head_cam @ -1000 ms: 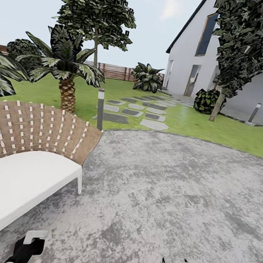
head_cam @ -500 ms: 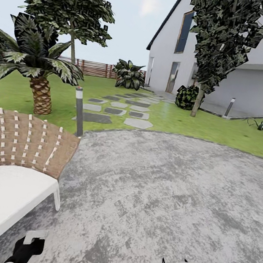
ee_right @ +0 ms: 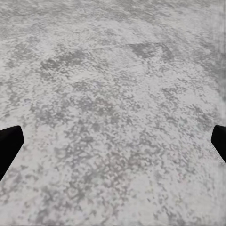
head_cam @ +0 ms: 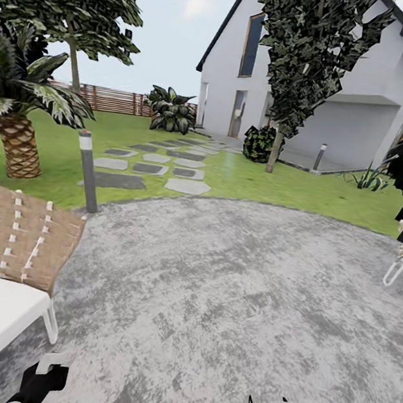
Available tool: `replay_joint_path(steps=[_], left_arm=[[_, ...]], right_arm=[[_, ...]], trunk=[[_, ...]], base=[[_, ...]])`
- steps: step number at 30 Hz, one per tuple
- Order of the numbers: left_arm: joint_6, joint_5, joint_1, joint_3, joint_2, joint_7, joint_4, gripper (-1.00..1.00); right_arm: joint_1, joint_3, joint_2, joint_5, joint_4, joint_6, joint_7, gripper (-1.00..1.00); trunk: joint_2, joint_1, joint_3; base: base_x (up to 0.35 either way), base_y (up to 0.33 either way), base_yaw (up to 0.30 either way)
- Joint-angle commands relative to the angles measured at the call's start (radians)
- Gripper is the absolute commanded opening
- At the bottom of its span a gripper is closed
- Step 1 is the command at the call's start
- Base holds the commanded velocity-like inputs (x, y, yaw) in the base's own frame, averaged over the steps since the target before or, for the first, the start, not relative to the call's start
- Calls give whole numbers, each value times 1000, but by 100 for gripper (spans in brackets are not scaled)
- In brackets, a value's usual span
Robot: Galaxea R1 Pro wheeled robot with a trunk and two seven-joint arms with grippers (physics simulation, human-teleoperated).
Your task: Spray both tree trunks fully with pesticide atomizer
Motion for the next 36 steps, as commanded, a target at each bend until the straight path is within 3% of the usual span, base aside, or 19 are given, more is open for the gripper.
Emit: replay_joint_path(steps=[1,36], left_arm=[[-3,3,0,1,0,0,0,-100],[-3,3,0,1,0,0,0,-100]], right_arm=[[-1,5,0,9,1,-1,-11,100],[-1,5,0,10,1,-1,-12,100]], trunk=[[0,0,-1],[0,0,-1]], base=[[290,0,-107],[335,0,-5]])
